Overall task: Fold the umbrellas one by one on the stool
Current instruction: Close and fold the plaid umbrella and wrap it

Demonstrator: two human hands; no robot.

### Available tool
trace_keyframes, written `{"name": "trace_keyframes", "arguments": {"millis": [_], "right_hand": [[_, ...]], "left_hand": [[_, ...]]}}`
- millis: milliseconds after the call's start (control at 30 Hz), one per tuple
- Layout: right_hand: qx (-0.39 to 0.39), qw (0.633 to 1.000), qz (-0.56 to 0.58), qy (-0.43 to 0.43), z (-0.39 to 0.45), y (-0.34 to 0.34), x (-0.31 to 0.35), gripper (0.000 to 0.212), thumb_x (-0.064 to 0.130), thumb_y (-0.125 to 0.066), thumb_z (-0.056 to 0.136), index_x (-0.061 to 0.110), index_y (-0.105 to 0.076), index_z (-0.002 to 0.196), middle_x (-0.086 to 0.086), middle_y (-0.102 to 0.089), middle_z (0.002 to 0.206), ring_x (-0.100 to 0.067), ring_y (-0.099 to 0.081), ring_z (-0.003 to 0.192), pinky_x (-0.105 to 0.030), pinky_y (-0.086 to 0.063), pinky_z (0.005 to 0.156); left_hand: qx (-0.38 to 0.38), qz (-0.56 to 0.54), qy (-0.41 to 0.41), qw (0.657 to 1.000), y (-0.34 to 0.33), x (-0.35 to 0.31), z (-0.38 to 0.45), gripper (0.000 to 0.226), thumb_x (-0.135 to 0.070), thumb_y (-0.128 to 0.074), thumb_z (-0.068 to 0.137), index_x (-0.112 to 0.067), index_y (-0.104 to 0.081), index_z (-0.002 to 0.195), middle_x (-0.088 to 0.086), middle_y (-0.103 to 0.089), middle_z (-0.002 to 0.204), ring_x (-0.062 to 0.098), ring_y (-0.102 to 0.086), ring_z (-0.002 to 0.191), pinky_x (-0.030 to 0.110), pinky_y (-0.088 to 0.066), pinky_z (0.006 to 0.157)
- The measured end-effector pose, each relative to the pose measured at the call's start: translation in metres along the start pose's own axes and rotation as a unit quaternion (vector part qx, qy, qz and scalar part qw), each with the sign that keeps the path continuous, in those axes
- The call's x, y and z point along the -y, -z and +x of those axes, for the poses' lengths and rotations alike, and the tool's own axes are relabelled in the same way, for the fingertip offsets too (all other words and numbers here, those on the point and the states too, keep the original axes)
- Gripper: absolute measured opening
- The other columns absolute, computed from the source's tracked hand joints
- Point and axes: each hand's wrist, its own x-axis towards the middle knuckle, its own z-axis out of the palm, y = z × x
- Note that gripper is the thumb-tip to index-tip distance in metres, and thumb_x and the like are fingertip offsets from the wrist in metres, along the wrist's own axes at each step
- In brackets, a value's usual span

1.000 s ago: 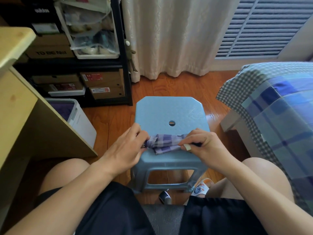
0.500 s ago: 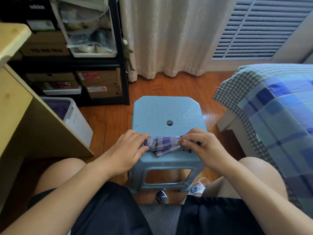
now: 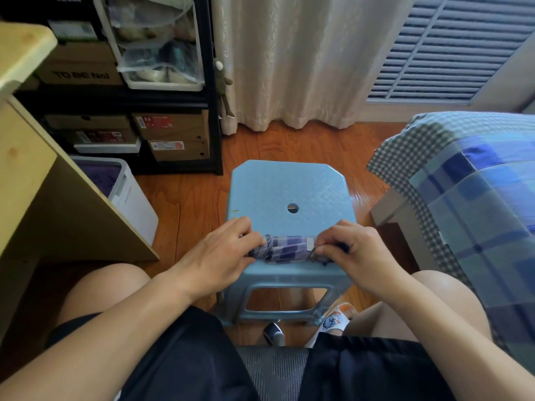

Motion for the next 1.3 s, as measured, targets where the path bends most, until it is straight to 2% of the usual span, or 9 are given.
{"name": "trace_keyframes", "arguments": {"millis": [267,433,600,800,933,1033,1133,1200,1300], "right_hand": [[0.009,0.992,0.033,-0.117,0.016,-0.006,0.001,0.016,0.016,-0.078,0.09,0.029,-0.073,0.081,0.014,-0.065,0.106,-0.005,-0.061,0.1,-0.01,-0.046,0.082],[0.054,0.98,0.003,-0.193,0.035,-0.001,0.004,0.013,0.021,-0.082,0.087,0.025,-0.075,0.076,0.007,-0.068,0.1,-0.013,-0.065,0.095,-0.035,-0.053,0.09],[0.138,0.953,-0.046,-0.267,0.058,0.004,0.018,0.017,0.019,-0.083,0.084,0.025,-0.068,0.079,0.004,-0.067,0.082,-0.016,-0.061,0.074,-0.027,-0.047,0.061],[0.217,0.912,-0.087,-0.336,0.085,0.011,0.035,0.019,0.017,-0.083,0.085,0.025,-0.069,0.074,0.007,-0.064,0.084,-0.013,-0.059,0.083,-0.028,-0.045,0.076],[0.131,0.94,-0.092,-0.302,0.071,-0.004,0.023,0.015,0.018,-0.076,0.09,0.021,-0.071,0.076,0.002,-0.07,0.083,-0.019,-0.066,0.085,-0.028,-0.049,0.073],[0.046,0.954,-0.203,-0.218,0.051,-0.023,0.007,0.026,0.028,-0.062,0.098,0.017,-0.066,0.075,-0.007,-0.069,0.084,-0.034,-0.066,0.088,-0.04,-0.053,0.072],[-0.058,0.97,-0.226,-0.072,0.032,-0.013,-0.008,0.029,0.036,-0.053,0.104,0.017,-0.074,0.102,-0.005,-0.07,0.101,-0.033,-0.062,0.1,-0.045,-0.049,0.083],[0.037,0.976,-0.216,-0.017,0.021,0.0,-0.016,0.059,0.059,-0.048,0.1,0.019,-0.057,0.143,-0.003,-0.063,0.132,-0.027,-0.053,0.123,-0.045,-0.043,0.105],[0.154,0.92,-0.356,0.053,0.008,-0.003,-0.028,0.092,0.082,-0.032,0.088,0.023,-0.031,0.159,0.0,-0.051,0.144,-0.025,-0.047,0.13,-0.045,-0.036,0.114]], "left_hand": [[-0.002,0.009,-0.016,1.0,-0.002,-0.003,0.003,0.024,-0.015,-0.078,0.087,-0.016,-0.063,0.106,-0.005,-0.039,0.098,0.014,-0.043,0.087,0.037,-0.049,0.063],[-0.004,0.009,-0.018,1.0,-0.003,-0.003,0.003,0.024,-0.015,-0.078,0.088,-0.016,-0.063,0.107,-0.004,-0.041,0.099,0.016,-0.045,0.088,0.038,-0.05,0.064],[-0.006,0.006,-0.014,1.0,-0.005,-0.002,0.002,0.024,-0.016,-0.077,0.088,-0.015,-0.063,0.107,-0.004,-0.04,0.099,0.017,-0.045,0.088,0.039,-0.05,0.064],[-0.008,0.009,-0.009,1.0,-0.006,-0.001,0.002,0.026,-0.016,-0.078,0.087,-0.017,-0.061,0.105,-0.005,-0.04,0.098,0.015,-0.042,0.088,0.039,-0.049,0.064],[-0.015,0.0,-0.003,1.0,-0.005,0.001,0.005,0.023,-0.016,-0.077,0.088,-0.018,-0.06,0.103,-0.008,-0.039,0.096,0.013,-0.043,0.087,0.035,-0.047,0.068],[-0.018,-0.027,0.019,0.999,-0.005,0.003,0.005,0.026,-0.02,-0.075,0.091,-0.022,-0.062,0.114,-0.01,-0.042,0.098,0.009,-0.045,0.09,0.029,-0.046,0.077],[-0.016,-0.04,0.048,0.998,-0.005,0.002,0.003,0.035,-0.024,-0.071,0.094,-0.022,-0.064,0.128,-0.01,-0.048,0.104,0.007,-0.049,0.1,0.027,-0.047,0.089],[-0.008,-0.025,0.083,0.996,-0.004,0.002,0.003,0.039,-0.026,-0.068,0.095,-0.021,-0.061,0.133,-0.007,-0.053,0.114,0.01,-0.05,0.111,0.032,-0.047,0.099],[0.007,0.081,0.071,0.994,-0.008,-0.016,0.009,0.062,-0.04,-0.059,0.09,-0.018,-0.047,0.147,0.005,-0.043,0.146,0.024,-0.038,0.137,0.045,-0.037,0.116]]}}
